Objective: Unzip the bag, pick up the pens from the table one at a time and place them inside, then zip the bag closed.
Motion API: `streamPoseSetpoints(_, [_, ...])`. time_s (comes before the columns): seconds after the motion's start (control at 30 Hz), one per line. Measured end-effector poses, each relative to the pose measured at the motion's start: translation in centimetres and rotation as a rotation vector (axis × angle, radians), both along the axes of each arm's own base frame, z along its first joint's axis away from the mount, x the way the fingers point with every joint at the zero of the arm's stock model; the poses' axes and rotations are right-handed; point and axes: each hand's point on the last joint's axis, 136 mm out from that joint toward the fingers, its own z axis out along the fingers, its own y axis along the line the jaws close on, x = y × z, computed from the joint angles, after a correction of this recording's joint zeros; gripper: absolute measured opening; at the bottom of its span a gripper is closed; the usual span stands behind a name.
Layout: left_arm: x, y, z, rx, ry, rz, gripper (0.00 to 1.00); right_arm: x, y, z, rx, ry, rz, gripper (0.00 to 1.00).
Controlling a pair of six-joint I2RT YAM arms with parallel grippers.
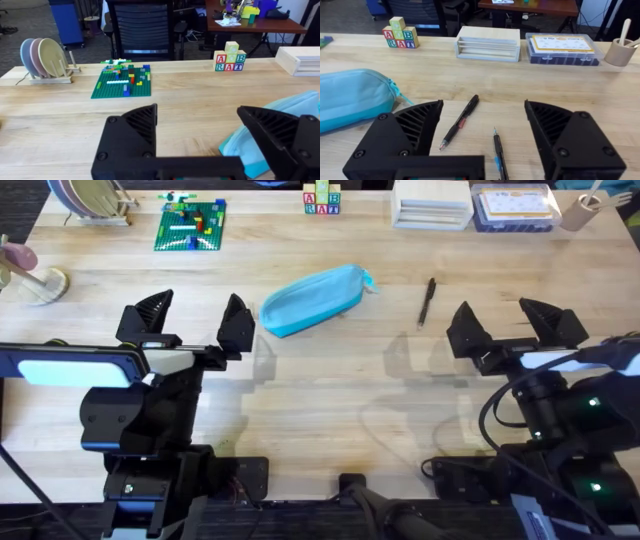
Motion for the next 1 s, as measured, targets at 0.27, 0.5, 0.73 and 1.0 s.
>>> streamPoseSetpoints(0.27, [0.0, 0.0, 0.0, 0.001, 0.0, 0.0, 0.995, 0.0, 0.0, -0.1, 0.0, 0.003, 0.0, 0.996])
streamPoseSetpoints(0.5, [0.0, 0.0, 0.0, 0.001, 0.0, 0.0, 0.996, 0.0, 0.0, -0.1, 0.0, 0.003, 0.0, 0.997])
streamPoseSetpoints(0.73, [0.0, 0.0, 0.5, 0.001, -0.021, 0.0, 0.996, 0.0, 0.0, 0.0, 0.0, 0.001, 0.0, 0.998])
streamPoseSetpoints(1.0, [0.0, 0.0, 1.3, 0.001, -0.053, 0.0, 0.995, -0.1, 0.0, 0.4, 0.002, 0.0, 0.0, 0.997])
